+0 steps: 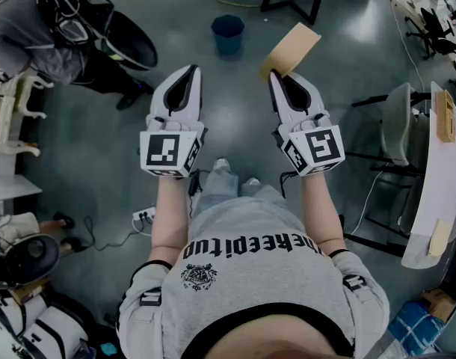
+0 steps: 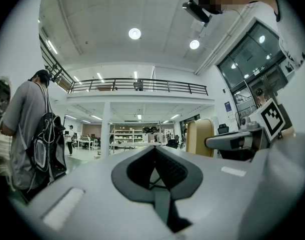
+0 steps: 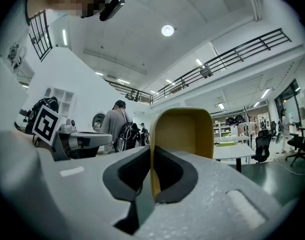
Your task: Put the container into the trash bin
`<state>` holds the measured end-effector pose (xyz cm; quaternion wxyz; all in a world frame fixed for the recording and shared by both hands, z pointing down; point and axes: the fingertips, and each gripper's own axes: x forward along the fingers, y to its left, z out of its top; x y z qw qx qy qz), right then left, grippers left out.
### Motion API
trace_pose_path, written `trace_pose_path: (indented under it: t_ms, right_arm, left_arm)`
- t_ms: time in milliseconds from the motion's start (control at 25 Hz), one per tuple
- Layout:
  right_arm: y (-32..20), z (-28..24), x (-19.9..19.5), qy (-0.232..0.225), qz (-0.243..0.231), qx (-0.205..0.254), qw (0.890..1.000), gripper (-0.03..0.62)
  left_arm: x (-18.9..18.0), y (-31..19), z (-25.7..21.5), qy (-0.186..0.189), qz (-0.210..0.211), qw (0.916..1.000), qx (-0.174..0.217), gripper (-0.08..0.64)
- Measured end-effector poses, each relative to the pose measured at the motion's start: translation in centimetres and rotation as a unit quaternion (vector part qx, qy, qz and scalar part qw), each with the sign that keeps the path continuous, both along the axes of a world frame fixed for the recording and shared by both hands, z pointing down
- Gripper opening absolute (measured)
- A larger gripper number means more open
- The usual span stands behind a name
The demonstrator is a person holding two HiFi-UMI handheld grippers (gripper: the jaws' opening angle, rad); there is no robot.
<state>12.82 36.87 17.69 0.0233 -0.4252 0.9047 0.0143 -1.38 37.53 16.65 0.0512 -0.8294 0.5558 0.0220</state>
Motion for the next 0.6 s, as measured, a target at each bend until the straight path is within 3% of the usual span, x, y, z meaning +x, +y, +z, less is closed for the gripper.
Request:
trace_pose_path:
  t_ms: [600]
  right_arm:
    - [-2.2, -0.2, -2.4, 0.003, 0.007, 0.001, 1.000, 0.020]
  left_arm:
    - [-1.9, -2.5, -0.7, -0.001, 0.013, 0.9999, 0.005, 0.020]
